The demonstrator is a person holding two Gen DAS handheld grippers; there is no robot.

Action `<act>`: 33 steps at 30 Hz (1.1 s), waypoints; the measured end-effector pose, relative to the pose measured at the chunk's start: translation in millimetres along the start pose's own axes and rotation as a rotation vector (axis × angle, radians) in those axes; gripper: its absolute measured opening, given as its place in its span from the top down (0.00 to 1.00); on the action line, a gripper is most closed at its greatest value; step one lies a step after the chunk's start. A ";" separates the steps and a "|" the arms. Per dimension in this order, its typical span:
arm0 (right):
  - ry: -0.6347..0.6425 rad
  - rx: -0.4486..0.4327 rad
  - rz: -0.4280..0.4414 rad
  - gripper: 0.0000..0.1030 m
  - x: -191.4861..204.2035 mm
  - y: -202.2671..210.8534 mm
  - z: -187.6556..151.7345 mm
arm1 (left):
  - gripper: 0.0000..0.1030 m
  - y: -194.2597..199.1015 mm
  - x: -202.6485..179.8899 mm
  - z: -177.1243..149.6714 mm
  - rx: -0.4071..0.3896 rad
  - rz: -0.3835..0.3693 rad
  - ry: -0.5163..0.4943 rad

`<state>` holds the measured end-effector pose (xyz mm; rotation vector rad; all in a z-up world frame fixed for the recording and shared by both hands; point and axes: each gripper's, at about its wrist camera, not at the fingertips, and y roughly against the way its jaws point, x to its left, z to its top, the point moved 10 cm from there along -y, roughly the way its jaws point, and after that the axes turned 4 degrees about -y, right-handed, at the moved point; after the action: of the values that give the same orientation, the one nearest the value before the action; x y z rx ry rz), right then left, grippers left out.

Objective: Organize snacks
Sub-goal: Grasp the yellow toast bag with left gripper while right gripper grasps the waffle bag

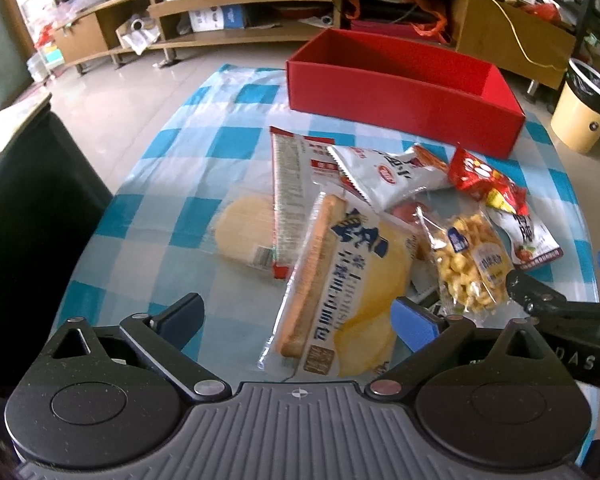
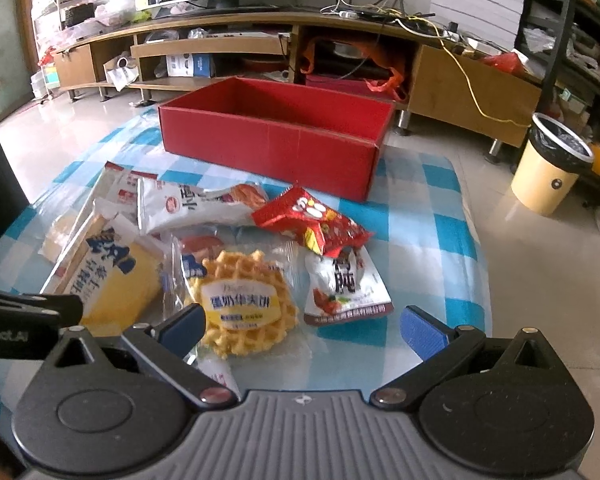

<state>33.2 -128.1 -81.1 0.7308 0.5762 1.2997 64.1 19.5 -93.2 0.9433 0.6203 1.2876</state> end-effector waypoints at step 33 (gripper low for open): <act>-0.038 0.226 0.273 0.26 16.9 -66.4 0.4 | 0.01 -13.9 12.8 0.2 0.025 -0.007 -0.001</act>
<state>79.4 -118.5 -130.8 1.0475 0.6139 1.4824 74.1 31.8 -103.5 0.9610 0.6394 1.2752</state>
